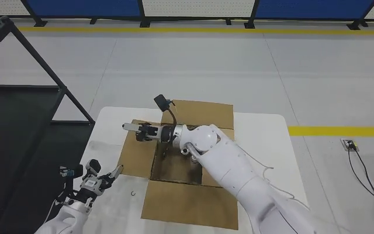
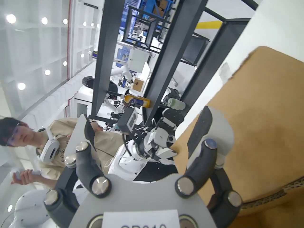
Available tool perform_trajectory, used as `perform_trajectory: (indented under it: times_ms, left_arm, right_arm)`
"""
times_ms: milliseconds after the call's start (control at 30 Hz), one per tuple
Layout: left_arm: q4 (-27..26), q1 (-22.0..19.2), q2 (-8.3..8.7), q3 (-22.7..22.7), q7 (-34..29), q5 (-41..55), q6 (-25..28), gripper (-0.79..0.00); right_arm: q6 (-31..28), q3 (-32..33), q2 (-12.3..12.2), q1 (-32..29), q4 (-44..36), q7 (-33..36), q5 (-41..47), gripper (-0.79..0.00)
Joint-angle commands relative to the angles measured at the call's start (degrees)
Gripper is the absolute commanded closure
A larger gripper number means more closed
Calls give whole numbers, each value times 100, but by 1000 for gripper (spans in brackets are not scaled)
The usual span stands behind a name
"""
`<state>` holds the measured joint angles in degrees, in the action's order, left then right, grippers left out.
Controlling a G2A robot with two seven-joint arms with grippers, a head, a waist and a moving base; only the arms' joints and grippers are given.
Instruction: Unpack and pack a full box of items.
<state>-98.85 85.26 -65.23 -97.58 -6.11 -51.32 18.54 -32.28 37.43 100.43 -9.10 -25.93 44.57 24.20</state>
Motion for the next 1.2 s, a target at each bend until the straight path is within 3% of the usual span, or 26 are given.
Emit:
perform_trajectory:
  times_ms: [0, 233, 567, 833, 1167]
  left_arm:
    - [82, -38, 1, 15, -6, -60, -41, -785]
    - [347, -100, 4, 16, -25, -84, -68, -785]
    - [482, -189, 5, 103, -113, -158, -101, -785]
    - [579, -237, 7, 157, -175, -202, -109, -785]
    - [565, -214, 21, 109, -219, -228, -86, -785]
  right_arm:
    - [-306, 192, -129, -52, -56, 169, 25, -785]
    - [-624, 807, -628, -433, -695, 371, -262, -785]
    - [158, 1624, -1211, -1371, -2469, 275, -1103, -785]
    - [623, 2071, -1454, -1933, -3455, 377, -1494, -785]
    - [706, 2317, -1589, -2244, -3935, 432, -1750, -785]
